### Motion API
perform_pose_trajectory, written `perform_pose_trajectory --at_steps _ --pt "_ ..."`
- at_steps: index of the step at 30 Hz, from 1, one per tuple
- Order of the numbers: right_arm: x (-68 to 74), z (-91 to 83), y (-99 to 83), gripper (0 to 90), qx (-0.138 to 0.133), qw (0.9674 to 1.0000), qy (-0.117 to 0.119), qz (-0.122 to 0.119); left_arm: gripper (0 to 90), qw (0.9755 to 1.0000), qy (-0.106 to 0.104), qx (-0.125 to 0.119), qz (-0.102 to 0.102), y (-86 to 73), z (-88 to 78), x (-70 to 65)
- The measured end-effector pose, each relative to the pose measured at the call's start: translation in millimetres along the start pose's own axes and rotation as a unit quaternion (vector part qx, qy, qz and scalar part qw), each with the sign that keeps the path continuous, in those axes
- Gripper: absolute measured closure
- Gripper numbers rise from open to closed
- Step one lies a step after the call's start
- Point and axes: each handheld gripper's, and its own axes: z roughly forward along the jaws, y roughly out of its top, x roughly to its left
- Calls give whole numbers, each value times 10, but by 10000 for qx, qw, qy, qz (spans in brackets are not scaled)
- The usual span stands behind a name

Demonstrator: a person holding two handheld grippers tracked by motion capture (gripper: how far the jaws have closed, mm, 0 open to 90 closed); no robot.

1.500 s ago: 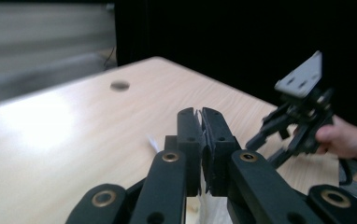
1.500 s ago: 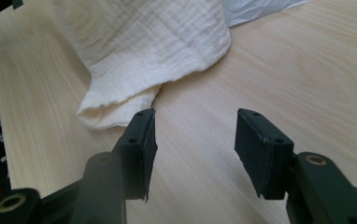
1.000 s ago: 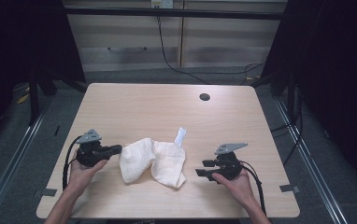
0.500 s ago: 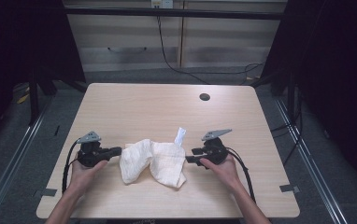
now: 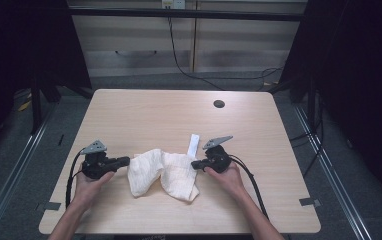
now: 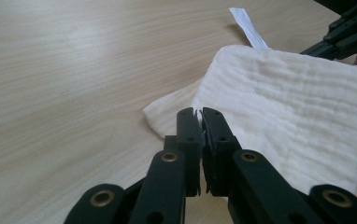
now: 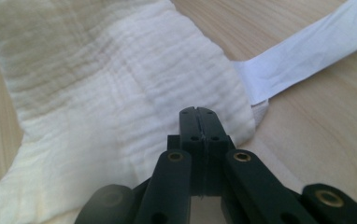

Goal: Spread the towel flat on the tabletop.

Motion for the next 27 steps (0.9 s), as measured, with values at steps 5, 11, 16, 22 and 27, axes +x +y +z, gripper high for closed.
perform_pose_trajectory --at_steps 5,11,16,22,27 --pt "21 -205 -85 882 -62 9999 -103 0 865 10000 9 32 -9 -1 30 -7" --pt "-97 -194 11 703 -105 9998 -174 87 864 10000 -4 60 22 18 61 -15" --pt "-152 -31 123 600 -64 9999 -106 38 864 10000 23 39 -44 16 64 25" --pt "-201 118 186 537 -49 10000 -11 46 864 10000 1 -27 -61 21 29 41" --pt "-186 175 174 582 -82 10000 -46 -19 864 10000 15 3 -44 21 43 47"
